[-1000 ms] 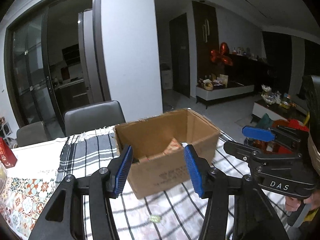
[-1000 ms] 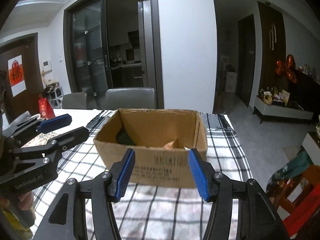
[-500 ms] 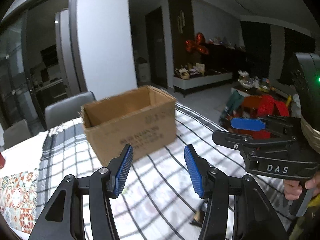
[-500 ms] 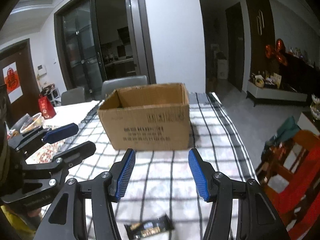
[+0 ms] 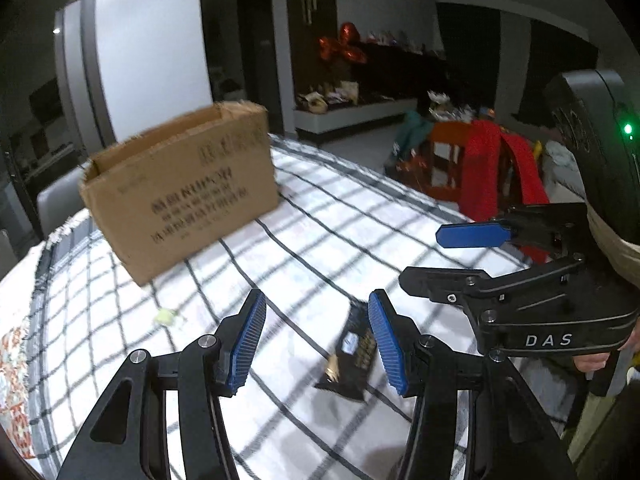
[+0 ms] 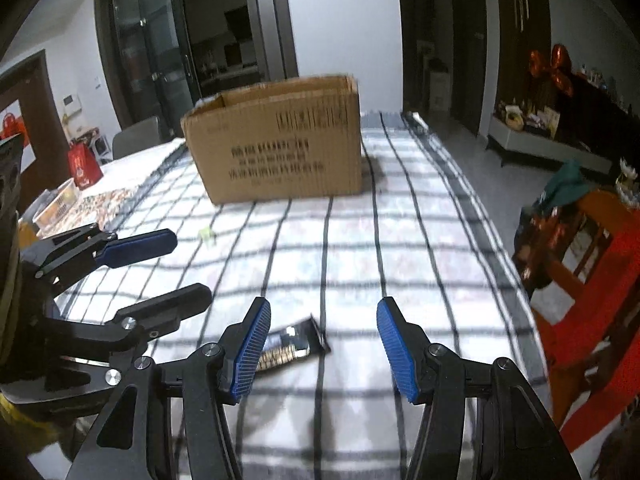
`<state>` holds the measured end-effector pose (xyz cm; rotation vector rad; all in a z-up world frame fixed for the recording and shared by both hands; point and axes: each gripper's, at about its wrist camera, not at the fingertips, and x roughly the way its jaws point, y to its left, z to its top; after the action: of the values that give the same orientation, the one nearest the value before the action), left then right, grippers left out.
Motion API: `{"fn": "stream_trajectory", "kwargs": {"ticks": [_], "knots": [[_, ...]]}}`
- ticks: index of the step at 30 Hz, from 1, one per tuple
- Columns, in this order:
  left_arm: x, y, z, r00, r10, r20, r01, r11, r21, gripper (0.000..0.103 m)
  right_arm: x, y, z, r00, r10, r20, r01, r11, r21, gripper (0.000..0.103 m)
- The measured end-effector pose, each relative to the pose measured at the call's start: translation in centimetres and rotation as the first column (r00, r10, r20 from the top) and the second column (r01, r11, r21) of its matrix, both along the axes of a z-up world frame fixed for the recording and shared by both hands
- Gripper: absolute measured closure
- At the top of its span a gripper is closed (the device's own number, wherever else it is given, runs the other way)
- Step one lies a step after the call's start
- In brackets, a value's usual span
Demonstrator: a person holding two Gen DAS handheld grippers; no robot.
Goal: Organize snacks
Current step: 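Grasp the black cheese cracker pack with the left gripper, then grasp the pale green candy with the right gripper while the left gripper holds the cracker pack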
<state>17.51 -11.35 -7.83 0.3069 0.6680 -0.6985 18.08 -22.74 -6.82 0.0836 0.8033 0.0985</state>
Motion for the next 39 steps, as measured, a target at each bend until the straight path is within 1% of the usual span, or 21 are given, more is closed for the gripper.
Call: {"fn": "stream_trajectory", "kwargs": {"ticks": [5, 9, 15, 20, 23, 27, 28, 29, 32, 36, 39], "knots": [[0.7, -0.6, -2.1, 0.998, -0.022, -0.064, 0.024, 0.999, 0.029, 0.052, -0.4, 0.1, -2.0, 0.998, -0.011, -0.055, 0.011, 1.000, -0.003, 0.047], [1.2, -1.1, -3.8, 0.991, -0.041, -0.124, 0.047, 0.998, 0.046, 0.052, -0.5, -0.1, -3.2, 0.995, -0.020, -0.095, 0.020, 1.000, 0.001, 0.047], [1.6, -2.1, -5.6, 0.984, -0.070, -0.163, 0.084, 0.994, 0.075, 0.052, -0.6, -0.2, -4.4, 0.991, -0.025, -0.131, 0.024, 1.000, -0.006, 0.047], [1.7, -3.0, -6.4, 0.981, -0.085, -0.173, 0.103, 0.990, 0.096, 0.053, -0.7, -0.5, -4.9, 0.988, -0.034, -0.151, 0.035, 0.999, 0.004, 0.047], [1.9, -3.5, -6.9, 0.979, -0.087, -0.182, 0.109, 0.988, 0.111, 0.057, -0.6, -0.7, -5.0, 0.987, -0.035, -0.158, 0.037, 0.999, 0.008, 0.047], [1.9, -3.8, -7.4, 0.979, -0.091, -0.181, 0.115, 0.986, 0.123, 0.058, -0.5, -0.7, -5.1, 0.987, -0.034, -0.158, 0.036, 0.999, 0.008, 0.047], [1.9, -3.8, -7.5, 0.979, -0.091, -0.182, 0.115, 0.986, 0.123, 0.060, -0.5, -0.7, -5.1, 0.987, -0.035, -0.158, 0.037, 0.999, 0.008, 0.047], [1.9, -3.9, -7.5, 0.979, -0.093, -0.184, 0.116, 0.986, 0.120, 0.064, -0.5, -0.7, -5.1, 0.987, -0.035, -0.159, 0.037, 0.999, 0.010, 0.047], [1.9, -3.8, -7.5, 0.978, -0.092, -0.185, 0.114, 0.987, 0.110, 0.068, -0.5, -0.8, -5.2, 0.986, -0.033, -0.161, 0.035, 0.999, 0.012, 0.047], [2.1, -3.3, -7.3, 0.978, -0.072, -0.198, 0.092, 0.992, 0.090, 0.069, -0.4, -0.6, -5.1, 0.987, -0.030, -0.161, 0.032, 0.999, 0.013, 0.047], [2.2, -2.7, -6.6, 0.980, -0.041, -0.197, 0.056, 0.996, 0.074, 0.069, -0.3, -0.4, -5.0, 0.987, -0.023, -0.161, 0.026, 1.000, 0.015, 0.047]]}}
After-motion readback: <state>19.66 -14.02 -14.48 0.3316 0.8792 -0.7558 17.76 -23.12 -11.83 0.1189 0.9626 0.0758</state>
